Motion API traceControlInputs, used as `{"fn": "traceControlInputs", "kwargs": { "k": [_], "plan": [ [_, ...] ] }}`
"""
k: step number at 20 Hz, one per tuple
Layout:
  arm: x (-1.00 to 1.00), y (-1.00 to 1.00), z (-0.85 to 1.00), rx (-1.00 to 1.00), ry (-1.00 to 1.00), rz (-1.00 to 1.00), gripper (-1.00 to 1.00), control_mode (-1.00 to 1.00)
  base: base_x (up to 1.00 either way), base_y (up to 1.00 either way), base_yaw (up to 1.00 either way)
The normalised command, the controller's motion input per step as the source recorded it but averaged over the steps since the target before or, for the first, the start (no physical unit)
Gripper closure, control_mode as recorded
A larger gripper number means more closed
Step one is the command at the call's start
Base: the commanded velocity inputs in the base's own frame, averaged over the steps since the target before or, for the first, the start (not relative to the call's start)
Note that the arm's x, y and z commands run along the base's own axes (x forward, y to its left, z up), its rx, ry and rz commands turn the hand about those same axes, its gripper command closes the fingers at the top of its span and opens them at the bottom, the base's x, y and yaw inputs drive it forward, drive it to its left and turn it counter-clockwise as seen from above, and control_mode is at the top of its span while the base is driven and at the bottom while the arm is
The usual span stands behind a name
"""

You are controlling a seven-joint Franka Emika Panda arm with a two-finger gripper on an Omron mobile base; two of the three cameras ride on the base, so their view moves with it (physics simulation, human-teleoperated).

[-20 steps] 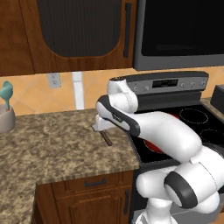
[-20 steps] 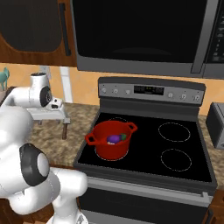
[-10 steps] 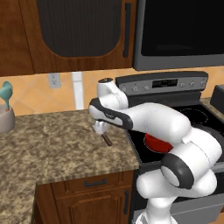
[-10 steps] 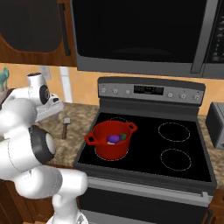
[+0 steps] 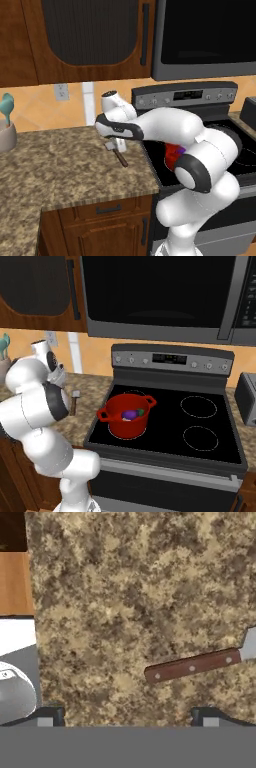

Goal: Put the eggplant and garlic in the pot. Retrieve the spatula and lightly stir the vegetables in the pot.

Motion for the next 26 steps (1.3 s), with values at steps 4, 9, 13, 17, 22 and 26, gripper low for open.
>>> {"fn": "traceControlInputs", "kwargs": {
  "k": [4, 9, 13, 17, 22, 26],
  "plan": [
    [0.00, -0.09, -0.25, -0.11, 0.03, 0.96, -1.00, -1.00, 0.00, 0.00, 0.00],
    [0.07, -0.27, -0.23, 0.00, 0.00, 0.85, -1.00, -1.00, 0.00, 0.00, 0.00],
    [0.44, -0.31, -0.29, 0.02, 0.01, 0.62, -1.00, -1.00, 0.00, 0.00, 0.00],
    [0.25, -0.07, -0.47, 0.00, 0.04, 0.38, -1.00, -1.00, 0.00, 0.00, 0.00],
    [0.00, 0.00, -0.42, 0.00, 0.00, 0.28, -1.00, -1.00, 0.00, 0.00, 0.00],
    [0.06, -0.10, -0.21, 0.00, 0.00, 0.18, -1.00, -1.00, 0.00, 0.00, 0.00]
  ]
}}
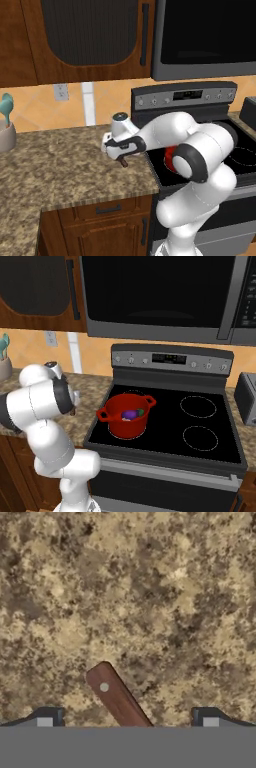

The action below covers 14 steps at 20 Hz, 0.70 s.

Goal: Put the eggplant and garlic in the pot. Retrieve the spatula and lightly stir the vegetables in the pot.

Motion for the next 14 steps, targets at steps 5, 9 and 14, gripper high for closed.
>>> {"fn": "traceControlInputs", "kwargs": {
  "k": [5, 9, 14],
  "plan": [
    [0.01, -0.06, -0.26, 0.00, 0.00, 0.15, -1.00, -1.00, 0.00, 0.00, 0.00],
    [0.03, -0.18, -0.19, 0.00, 0.00, 0.15, -1.00, -1.00, 0.00, 0.00, 0.00],
    [0.02, -0.11, -0.21, 0.00, 0.00, 0.14, -1.00, -1.00, 0.00, 0.00, 0.00]
  ]
}}
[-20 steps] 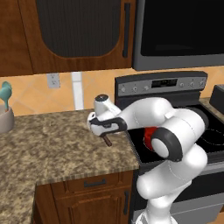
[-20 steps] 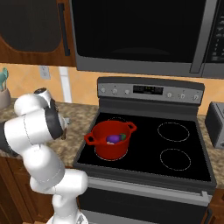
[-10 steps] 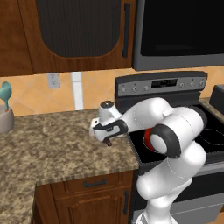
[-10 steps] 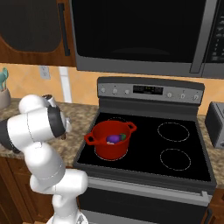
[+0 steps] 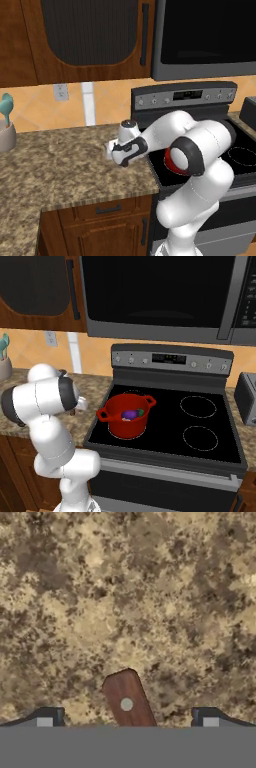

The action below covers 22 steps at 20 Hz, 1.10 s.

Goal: Put the eggplant and garlic in the pot. Retrieve the spatula and lightly stir the vegetables in the pot.

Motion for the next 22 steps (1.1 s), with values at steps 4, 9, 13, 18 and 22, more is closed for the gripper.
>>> {"fn": "traceControlInputs", "kwargs": {
  "k": [4, 9, 13, 18, 22],
  "plan": [
    [0.00, 0.00, -0.23, 0.00, 0.00, 0.16, -1.00, -1.00, 0.00, 0.00, 0.00],
    [0.15, 0.00, -0.28, 0.00, 0.01, 0.13, -1.00, -1.00, 0.00, 0.00, 0.00],
    [0.29, 0.00, -0.39, 0.00, 0.04, 0.11, 1.00, -1.00, 0.00, 0.00, 0.00],
    [-0.02, 0.00, -0.25, 0.00, 0.02, 0.07, 1.00, -1.00, 0.00, 0.00, 0.00],
    [-0.55, 0.02, 0.00, 0.00, -0.03, 0.01, 1.00, -1.00, 0.00, 0.00, 0.00]
  ]
}}
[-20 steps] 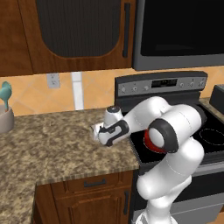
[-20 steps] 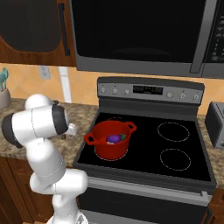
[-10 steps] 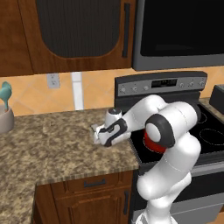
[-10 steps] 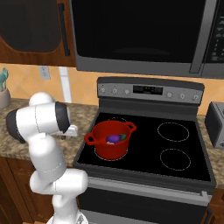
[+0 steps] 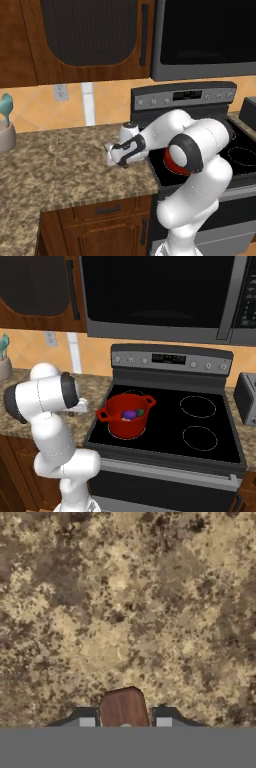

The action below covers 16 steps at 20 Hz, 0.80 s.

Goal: Put the eggplant and garlic in the pot. Retrieve the spatula and lightly stir the vegetables in the pot.

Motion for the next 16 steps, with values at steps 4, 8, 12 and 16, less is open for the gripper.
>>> {"fn": "traceControlInputs", "kwargs": {
  "k": [4, 8, 12, 16],
  "plan": [
    [-0.74, 0.29, 0.46, 0.03, -0.15, 0.00, 1.00, -1.00, 0.00, 0.00, 0.00],
    [-0.72, 0.43, 1.00, 0.18, -0.14, -0.12, 1.00, -1.00, 0.00, 0.00, 0.00],
    [-0.63, 0.39, 0.96, 0.29, -0.01, -0.36, 1.00, -1.00, 0.00, 0.00, 0.00],
    [-0.62, 0.27, 0.73, 0.36, 0.00, -0.50, 1.00, -1.00, 0.00, 0.00, 0.00]
  ]
}}
